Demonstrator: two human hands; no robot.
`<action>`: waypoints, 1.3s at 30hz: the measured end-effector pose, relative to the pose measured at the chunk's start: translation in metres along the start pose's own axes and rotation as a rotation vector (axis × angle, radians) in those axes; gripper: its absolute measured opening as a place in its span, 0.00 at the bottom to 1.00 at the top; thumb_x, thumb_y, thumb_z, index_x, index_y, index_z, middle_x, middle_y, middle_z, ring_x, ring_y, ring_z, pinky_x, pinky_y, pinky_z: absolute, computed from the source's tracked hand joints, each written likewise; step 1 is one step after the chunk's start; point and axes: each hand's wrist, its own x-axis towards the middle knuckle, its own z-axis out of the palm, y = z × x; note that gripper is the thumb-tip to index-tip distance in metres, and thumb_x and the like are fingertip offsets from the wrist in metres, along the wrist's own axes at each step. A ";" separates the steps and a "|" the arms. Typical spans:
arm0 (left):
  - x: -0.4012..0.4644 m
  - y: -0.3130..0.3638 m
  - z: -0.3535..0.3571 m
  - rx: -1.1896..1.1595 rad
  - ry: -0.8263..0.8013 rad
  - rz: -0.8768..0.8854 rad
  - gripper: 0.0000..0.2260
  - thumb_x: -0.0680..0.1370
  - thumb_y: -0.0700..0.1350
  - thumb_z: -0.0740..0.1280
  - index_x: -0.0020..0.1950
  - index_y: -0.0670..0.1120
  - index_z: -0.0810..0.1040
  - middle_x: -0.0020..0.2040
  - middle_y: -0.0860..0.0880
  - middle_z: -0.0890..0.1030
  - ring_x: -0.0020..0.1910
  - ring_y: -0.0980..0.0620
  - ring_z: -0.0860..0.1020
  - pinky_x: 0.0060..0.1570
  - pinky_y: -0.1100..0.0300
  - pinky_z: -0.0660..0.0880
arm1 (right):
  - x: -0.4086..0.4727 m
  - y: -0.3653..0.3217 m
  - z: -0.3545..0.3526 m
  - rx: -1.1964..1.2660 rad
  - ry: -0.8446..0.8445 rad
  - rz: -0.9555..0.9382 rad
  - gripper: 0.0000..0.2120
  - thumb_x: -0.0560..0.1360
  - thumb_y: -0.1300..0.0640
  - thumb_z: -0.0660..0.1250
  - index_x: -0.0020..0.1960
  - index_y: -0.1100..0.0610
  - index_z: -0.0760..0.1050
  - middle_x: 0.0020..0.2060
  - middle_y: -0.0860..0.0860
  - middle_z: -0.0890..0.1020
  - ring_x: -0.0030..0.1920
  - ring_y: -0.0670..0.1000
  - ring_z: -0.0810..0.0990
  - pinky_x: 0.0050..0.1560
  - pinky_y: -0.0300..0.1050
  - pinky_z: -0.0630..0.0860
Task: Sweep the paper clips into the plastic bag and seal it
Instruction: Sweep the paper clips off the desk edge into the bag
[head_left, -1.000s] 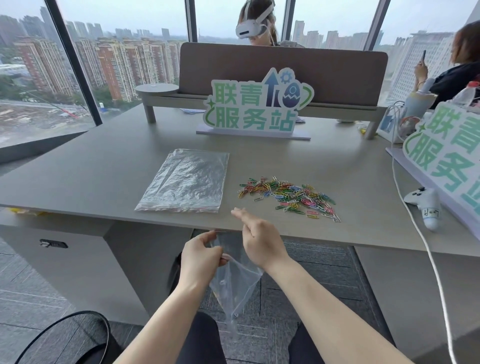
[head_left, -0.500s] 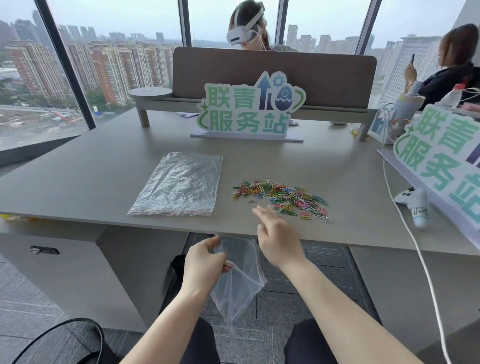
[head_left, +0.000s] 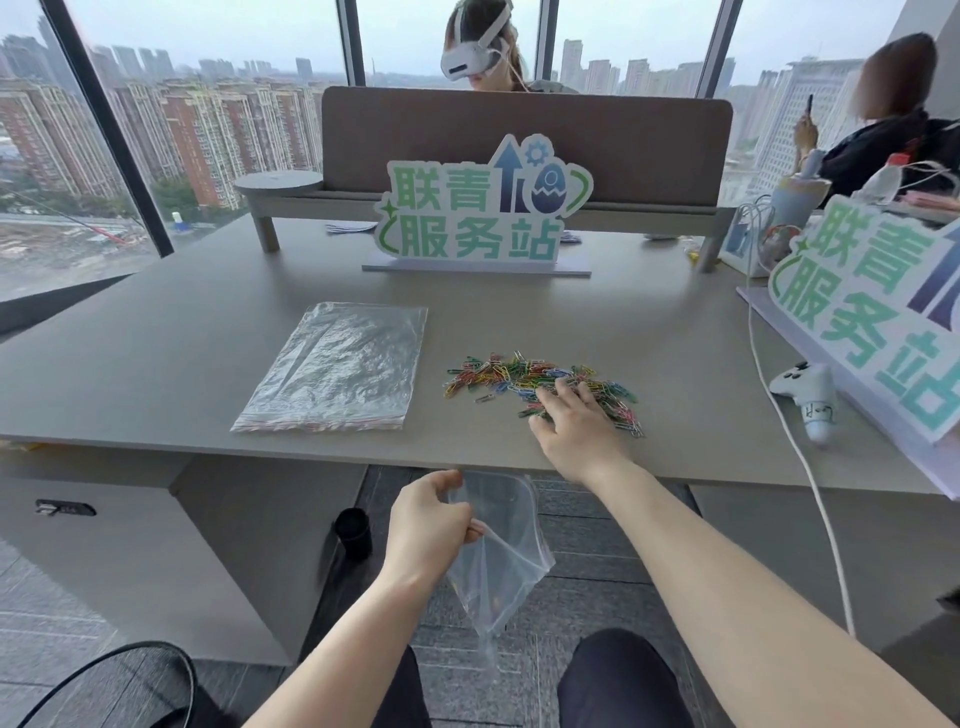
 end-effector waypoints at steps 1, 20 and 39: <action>0.000 0.000 0.001 0.003 -0.003 -0.001 0.27 0.71 0.29 0.59 0.70 0.40 0.73 0.65 0.44 0.78 0.32 0.53 0.85 0.39 0.60 0.83 | 0.001 0.000 0.001 -0.008 0.003 -0.011 0.26 0.81 0.43 0.47 0.78 0.47 0.52 0.78 0.48 0.50 0.78 0.51 0.42 0.75 0.51 0.44; -0.009 0.004 0.028 -0.058 -0.058 -0.020 0.26 0.72 0.29 0.59 0.70 0.40 0.73 0.67 0.45 0.76 0.36 0.49 0.86 0.44 0.55 0.83 | -0.033 -0.018 0.019 0.170 0.104 -0.206 0.24 0.83 0.52 0.49 0.78 0.53 0.54 0.78 0.49 0.55 0.77 0.46 0.48 0.75 0.45 0.49; -0.004 0.000 0.031 -0.184 -0.040 -0.066 0.25 0.73 0.27 0.63 0.70 0.38 0.72 0.66 0.45 0.77 0.37 0.49 0.86 0.42 0.59 0.82 | -0.055 -0.021 0.029 -0.043 0.138 -0.174 0.25 0.83 0.49 0.46 0.78 0.56 0.51 0.78 0.53 0.52 0.78 0.50 0.47 0.75 0.43 0.39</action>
